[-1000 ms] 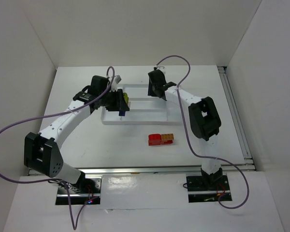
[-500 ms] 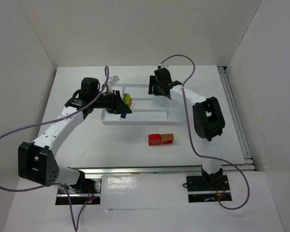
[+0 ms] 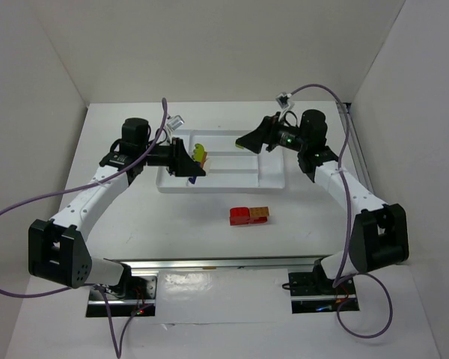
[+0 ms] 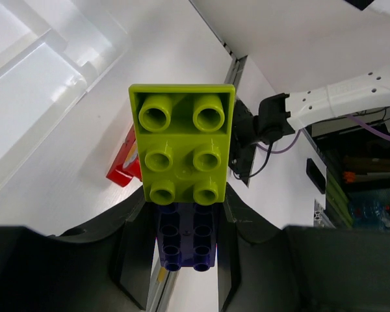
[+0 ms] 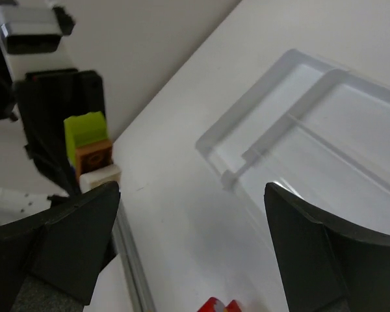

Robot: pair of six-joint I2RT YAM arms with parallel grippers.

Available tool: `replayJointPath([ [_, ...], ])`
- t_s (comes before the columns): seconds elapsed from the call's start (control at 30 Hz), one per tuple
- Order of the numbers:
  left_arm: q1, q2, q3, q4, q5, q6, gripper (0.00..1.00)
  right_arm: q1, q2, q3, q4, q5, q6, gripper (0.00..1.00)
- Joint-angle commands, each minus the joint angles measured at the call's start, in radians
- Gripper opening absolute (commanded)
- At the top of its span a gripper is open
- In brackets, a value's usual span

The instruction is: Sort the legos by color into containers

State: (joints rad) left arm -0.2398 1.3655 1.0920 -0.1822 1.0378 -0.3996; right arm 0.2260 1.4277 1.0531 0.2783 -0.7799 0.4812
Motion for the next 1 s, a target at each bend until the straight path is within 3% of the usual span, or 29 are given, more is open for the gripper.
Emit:
replayJointPath([
  [0.0, 0.007, -0.011, 0.009, 0.084, 0.074, -0.004, 0.00, 0.041, 0.004, -0.044, 0.154, -0.199, 0.062, 0.99],
  [0.47, 0.007, -0.002, 0.019, 0.105, 0.107, -0.025, 0.00, 0.233, 0.132, 0.047, 0.234, -0.305, 0.036, 0.99],
  [0.67, 0.007, -0.011, 0.009, 0.105, 0.107, -0.025, 0.00, 0.253, 0.186, 0.059, 0.400, -0.331, 0.158, 0.84],
  [0.8, 0.007, -0.011, 0.009, 0.087, 0.107, -0.015, 0.00, 0.286, 0.211, 0.088, 0.374, -0.331, 0.143, 0.77],
  [0.97, 0.007, -0.011, 0.019, 0.087, 0.096, -0.005, 0.00, 0.296, 0.247, 0.088, 0.468, -0.341, 0.229, 0.51],
])
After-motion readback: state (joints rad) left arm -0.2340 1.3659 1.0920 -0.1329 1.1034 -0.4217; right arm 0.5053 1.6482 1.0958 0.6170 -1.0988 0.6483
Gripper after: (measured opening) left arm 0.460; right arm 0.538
